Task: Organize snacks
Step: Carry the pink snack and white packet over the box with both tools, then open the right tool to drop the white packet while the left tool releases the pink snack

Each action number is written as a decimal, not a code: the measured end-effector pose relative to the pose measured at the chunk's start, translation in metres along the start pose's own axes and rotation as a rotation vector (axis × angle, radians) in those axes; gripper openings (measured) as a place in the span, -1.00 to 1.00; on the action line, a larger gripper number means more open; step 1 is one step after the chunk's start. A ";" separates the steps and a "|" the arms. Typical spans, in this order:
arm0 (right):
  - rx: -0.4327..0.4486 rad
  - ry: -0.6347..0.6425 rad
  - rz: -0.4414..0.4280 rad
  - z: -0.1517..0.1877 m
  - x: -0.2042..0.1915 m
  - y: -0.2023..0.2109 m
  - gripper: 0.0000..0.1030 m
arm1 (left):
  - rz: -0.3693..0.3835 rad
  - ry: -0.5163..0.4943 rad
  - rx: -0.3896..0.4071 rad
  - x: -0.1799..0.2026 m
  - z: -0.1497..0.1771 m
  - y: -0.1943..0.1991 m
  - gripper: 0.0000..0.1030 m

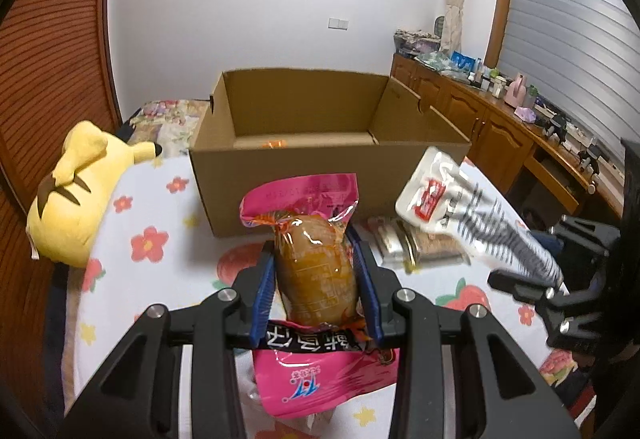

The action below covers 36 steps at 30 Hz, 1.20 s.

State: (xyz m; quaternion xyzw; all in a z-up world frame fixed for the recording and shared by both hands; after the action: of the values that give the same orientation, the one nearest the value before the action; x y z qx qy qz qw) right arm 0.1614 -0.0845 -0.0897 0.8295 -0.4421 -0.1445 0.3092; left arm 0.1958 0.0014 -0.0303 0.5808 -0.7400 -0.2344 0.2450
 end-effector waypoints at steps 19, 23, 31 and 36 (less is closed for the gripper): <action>0.047 -0.004 0.009 -0.109 0.067 -0.050 -0.09 | -0.026 -0.024 0.019 -0.013 -0.074 -0.029 -0.29; 0.020 -0.016 0.010 -0.121 0.081 -0.074 -0.09 | -0.029 -0.027 0.017 -0.018 -0.084 -0.036 -0.29; -0.039 0.000 0.013 -0.126 0.090 -0.107 -0.09 | -0.044 -0.043 0.013 -0.025 -0.104 -0.052 -0.29; -0.059 0.007 0.012 -0.124 0.091 -0.115 0.15 | -0.048 -0.056 0.009 -0.026 -0.117 -0.066 -0.29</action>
State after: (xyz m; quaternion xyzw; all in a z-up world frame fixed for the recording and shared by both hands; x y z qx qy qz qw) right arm 0.3506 -0.0631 -0.0649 0.8179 -0.4415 -0.1528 0.3358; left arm 0.3245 0.0057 0.0161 0.5928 -0.7334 -0.2532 0.2157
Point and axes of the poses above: each gripper's, at about its wrist camera, not at the fingertips, and y roughly against the way its jaws point, x to its right, z to its underside, the point moved 5 cm from there along -y, roughly the way its jaws point, and after that the axes turned 2 degrees about -y, right-handed, at the moved point
